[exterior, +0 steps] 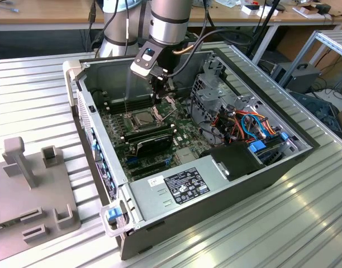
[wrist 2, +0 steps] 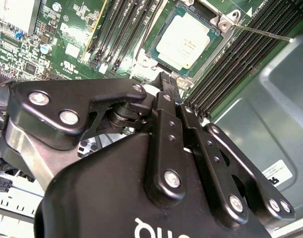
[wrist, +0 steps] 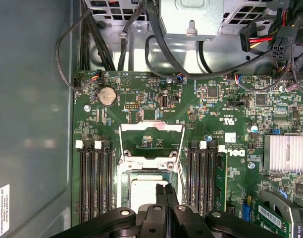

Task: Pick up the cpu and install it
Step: 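Close the cpu cover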

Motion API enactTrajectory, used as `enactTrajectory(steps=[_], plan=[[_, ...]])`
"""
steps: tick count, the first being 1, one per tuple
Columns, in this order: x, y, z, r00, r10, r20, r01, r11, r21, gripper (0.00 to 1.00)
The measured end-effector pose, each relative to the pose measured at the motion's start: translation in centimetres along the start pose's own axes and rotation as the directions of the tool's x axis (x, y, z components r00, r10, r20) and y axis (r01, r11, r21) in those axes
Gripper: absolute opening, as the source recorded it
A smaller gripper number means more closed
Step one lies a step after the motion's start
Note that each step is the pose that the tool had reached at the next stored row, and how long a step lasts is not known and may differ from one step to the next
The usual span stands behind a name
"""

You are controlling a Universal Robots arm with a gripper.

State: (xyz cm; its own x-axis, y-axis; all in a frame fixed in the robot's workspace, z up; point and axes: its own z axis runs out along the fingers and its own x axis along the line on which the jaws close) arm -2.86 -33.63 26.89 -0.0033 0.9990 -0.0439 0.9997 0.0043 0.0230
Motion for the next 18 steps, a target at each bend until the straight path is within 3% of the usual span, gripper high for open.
enactTrajectory(steps=[12,18], plan=[[0.0,0.7,0.02,1.0,0.0,0.0,0.0,1.0,0.0,0.11],[0.0,0.72,0.02,1.0,0.0,0.0,0.0,1.0,0.0,0.11]])
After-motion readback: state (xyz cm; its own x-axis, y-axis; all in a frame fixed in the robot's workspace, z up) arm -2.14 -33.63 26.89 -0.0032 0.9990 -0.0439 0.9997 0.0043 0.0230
